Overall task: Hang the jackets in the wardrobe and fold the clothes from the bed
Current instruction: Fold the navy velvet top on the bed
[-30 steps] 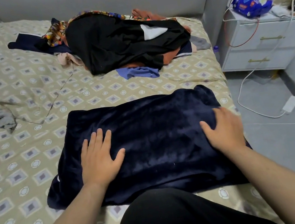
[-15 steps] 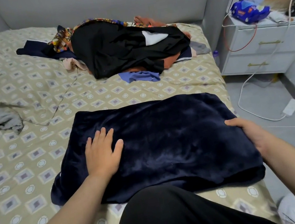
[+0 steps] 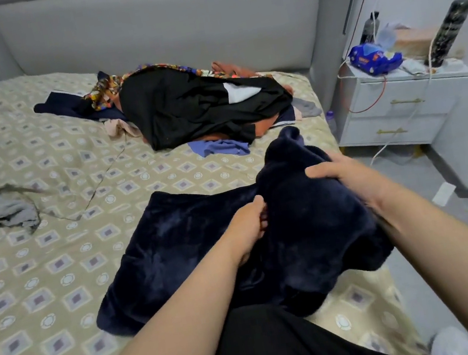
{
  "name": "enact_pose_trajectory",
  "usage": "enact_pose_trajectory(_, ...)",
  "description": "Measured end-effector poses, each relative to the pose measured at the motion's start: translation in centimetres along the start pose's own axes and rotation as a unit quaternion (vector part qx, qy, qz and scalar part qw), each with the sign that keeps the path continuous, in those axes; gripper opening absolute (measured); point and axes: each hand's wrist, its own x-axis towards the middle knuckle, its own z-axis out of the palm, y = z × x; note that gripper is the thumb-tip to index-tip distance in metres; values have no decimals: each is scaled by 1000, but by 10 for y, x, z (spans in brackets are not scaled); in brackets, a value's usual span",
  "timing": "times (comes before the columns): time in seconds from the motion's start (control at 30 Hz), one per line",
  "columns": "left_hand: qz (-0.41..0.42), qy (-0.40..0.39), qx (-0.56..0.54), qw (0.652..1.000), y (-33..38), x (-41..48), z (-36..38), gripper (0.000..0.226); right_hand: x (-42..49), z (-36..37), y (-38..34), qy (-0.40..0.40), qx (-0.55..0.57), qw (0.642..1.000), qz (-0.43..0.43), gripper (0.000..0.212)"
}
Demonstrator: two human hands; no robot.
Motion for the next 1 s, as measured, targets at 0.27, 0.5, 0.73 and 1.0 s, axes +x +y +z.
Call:
enact_pose_trajectory(0.27,-16,139,-221,965,39,-53,-74,50,4,95,38,-37,109,992,59,27)
enact_pose_trajectory(0.5,41,112,82,989,37,-81,-79,52,-24,88,74,15,-261,964,56,34)
enact_pose_trajectory(0.73,-42,108,223,968,43,-68,-65,81,-55,95,69,-28,68,988,133,26)
enact_pose_trajectory(1.0,47,204,247,946,4,-79,-73,16,-57,92,86,91,-343,935,-15,34)
